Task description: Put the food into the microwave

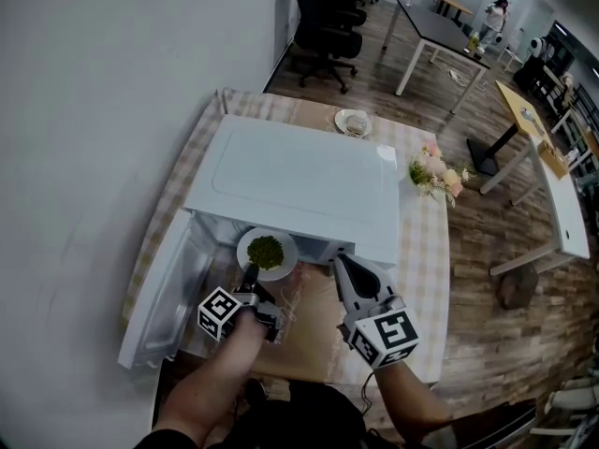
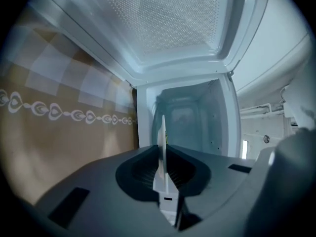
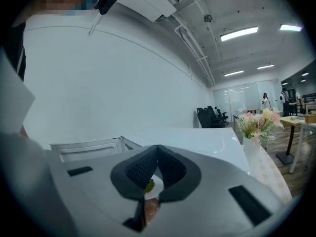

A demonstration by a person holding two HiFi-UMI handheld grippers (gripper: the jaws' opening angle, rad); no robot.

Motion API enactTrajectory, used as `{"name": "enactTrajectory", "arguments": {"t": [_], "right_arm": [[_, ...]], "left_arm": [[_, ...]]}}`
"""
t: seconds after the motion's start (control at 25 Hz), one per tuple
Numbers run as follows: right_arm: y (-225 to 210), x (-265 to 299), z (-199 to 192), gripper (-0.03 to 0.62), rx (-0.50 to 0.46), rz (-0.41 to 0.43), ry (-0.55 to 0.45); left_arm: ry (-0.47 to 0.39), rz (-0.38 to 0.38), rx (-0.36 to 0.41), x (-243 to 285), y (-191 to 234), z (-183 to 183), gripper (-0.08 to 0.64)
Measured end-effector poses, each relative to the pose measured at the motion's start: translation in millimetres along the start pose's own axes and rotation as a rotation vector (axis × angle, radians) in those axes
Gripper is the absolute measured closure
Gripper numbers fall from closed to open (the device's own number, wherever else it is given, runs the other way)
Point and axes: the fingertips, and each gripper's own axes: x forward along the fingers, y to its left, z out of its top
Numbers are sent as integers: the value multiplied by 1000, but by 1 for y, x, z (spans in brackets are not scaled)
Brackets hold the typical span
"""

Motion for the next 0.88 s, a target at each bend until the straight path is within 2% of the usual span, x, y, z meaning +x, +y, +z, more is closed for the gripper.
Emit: {"name": "enactTrajectory", "arguments": {"t": [0.28, 0.64, 0.88], "right_arm": [[-2, 4, -2, 589, 3, 7, 11], [-9, 1, -8, 589, 13, -22, -3], [-8, -2, -11, 589, 12, -29, 24]], "left_arm": [[-16, 20, -17, 11, 8, -2, 522], [-44, 6, 7, 23, 14, 9, 523], [-66, -3, -12, 33, 13, 11, 522]]}}
